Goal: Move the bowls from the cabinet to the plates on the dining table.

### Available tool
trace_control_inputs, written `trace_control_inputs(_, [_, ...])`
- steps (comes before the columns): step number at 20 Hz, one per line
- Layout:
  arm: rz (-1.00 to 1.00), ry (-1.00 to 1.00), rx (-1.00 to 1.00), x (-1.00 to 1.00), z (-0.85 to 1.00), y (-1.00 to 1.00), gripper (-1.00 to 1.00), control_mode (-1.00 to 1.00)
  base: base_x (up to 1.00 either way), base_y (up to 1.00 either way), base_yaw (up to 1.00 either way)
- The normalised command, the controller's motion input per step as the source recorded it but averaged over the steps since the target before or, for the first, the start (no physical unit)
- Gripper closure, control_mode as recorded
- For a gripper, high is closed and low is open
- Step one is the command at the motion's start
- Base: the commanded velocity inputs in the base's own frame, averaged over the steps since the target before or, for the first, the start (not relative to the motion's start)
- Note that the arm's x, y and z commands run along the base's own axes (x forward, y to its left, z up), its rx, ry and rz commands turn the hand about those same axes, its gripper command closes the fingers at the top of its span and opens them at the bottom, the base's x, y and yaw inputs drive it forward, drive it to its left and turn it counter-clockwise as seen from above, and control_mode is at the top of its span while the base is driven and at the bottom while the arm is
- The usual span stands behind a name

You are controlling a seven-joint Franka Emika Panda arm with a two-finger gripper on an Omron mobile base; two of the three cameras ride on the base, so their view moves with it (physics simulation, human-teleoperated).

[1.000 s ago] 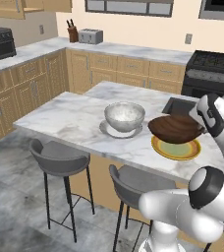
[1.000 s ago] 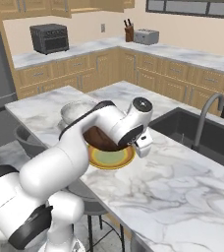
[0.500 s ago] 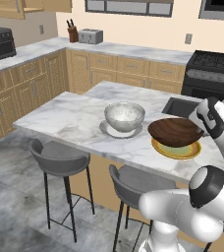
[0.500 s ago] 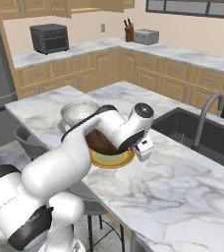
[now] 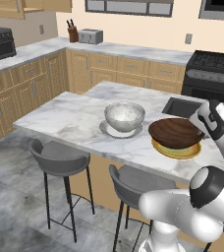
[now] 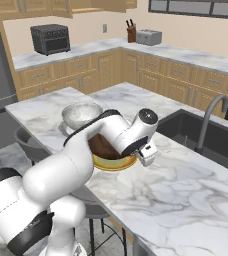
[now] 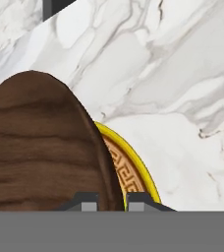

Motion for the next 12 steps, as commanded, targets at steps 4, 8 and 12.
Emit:
trace_control_inputs(4, [0.04, -0.03, 0.03, -0.3, 0.0, -0.14, 1.0, -1.0, 0.0, 0.0, 0.0])
trace_control_inputs(8, [0.04, -0.02, 0.02, -0.27, -0.01, -0.1, 1.0, -1.0, 0.0, 0.0, 0.0])
trace_control_inputs(12, [0.03, -0.02, 0.0, -0.12, -0.09, 0.01, 1.0, -1.0, 0.0, 0.0, 0.0])
